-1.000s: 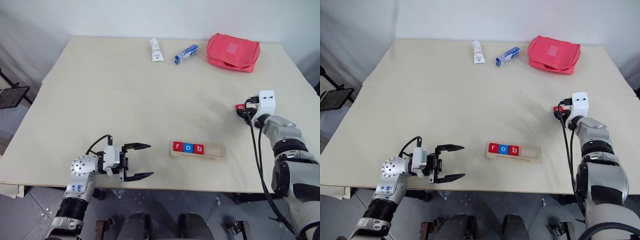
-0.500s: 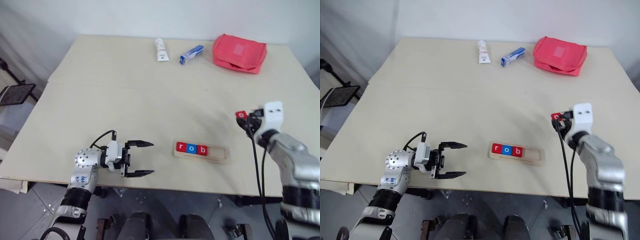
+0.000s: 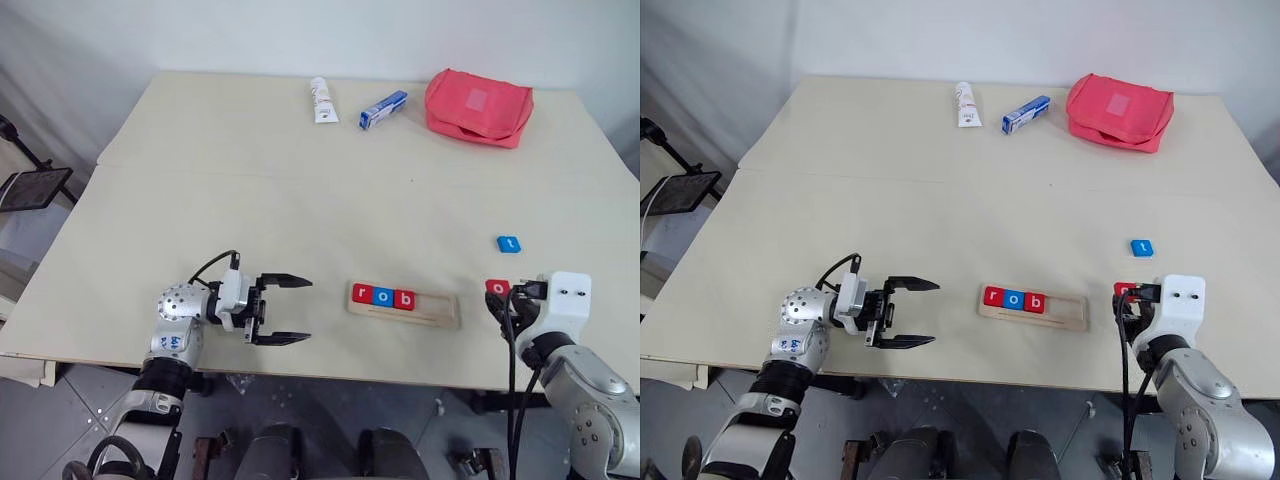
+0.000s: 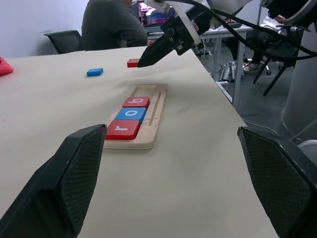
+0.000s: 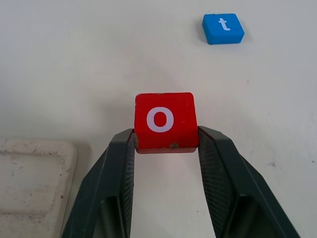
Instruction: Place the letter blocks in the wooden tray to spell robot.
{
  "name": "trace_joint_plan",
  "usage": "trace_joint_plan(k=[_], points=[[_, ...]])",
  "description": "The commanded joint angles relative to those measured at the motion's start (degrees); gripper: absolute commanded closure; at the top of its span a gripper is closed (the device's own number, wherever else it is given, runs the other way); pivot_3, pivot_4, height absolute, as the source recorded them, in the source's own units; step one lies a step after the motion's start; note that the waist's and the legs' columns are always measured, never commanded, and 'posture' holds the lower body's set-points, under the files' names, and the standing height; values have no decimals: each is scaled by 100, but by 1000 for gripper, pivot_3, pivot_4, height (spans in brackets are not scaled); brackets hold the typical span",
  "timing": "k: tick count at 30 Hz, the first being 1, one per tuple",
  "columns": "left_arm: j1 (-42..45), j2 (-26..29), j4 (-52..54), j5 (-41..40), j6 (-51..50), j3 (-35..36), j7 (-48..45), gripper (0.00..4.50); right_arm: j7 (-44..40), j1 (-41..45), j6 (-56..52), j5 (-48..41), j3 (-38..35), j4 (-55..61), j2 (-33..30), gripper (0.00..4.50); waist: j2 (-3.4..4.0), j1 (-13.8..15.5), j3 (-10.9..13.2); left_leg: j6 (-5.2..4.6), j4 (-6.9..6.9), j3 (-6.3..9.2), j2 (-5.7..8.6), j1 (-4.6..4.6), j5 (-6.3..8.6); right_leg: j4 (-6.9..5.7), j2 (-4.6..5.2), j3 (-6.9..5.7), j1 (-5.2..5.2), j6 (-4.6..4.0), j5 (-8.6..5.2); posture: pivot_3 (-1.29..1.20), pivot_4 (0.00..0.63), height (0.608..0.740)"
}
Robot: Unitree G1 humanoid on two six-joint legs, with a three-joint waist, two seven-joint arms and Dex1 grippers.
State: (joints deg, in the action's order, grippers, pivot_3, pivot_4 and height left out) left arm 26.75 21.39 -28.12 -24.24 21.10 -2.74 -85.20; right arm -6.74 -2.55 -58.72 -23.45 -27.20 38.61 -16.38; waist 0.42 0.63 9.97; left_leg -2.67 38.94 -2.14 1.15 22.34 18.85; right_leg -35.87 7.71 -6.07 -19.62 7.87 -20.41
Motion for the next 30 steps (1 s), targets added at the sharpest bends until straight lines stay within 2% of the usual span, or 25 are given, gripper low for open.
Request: trace_joint_plan(k=[1,5,11,14,22,26,30], points=[[52,25,37,3,58,53,-38,0,34,-118,205,5,12,16,82,3055,0,-12,0,0,0,0,0,0,0,0,0,0,0,0,0,0,150,740],[18,47,88,7,47,64,-8,0,59,-257,348,56,68,-93,160,3055,0,-27,0,0,0,1,1,0,0,0,1,1,1,0,0,0,150,740],[50,51,68,22,57,73,26,0,-40,-422,593,62,177,-155,109,1059,0,-64,0,0,0,2,0,0,0,-1,0,1,1,0,0,0,150,740],[73,43,40,34,64,70,40,0,-271,-496,646,-6,160,-78,-124,18,0,-65,0,0,-1,3,-1,-1,0,-1,-1,0,1,0,0,0,150,740],[215,-8,-105,60,110,66,68,0,-1636,-600,774,-269,156,-114,-1659,18,-3,-56,0,-1,0,2,-1,-1,0,4,0,1,5,0,0,0,150,740],[306,-99,-232,75,182,34,74,0,-3431,-452,1297,-157,559,-985,-3451,18,-2,-59,2,-10,4,-5,5,-2,5,6,6,1,8,0,0,0,150,740],[291,-137,-202,79,186,20,47,0,-4506,-20,2249,183,1163,-2025,-4443,18,-15,-58,5,-14,7,-5,1,-2,3,27,5,-4,19,1,1,0,150,740]])
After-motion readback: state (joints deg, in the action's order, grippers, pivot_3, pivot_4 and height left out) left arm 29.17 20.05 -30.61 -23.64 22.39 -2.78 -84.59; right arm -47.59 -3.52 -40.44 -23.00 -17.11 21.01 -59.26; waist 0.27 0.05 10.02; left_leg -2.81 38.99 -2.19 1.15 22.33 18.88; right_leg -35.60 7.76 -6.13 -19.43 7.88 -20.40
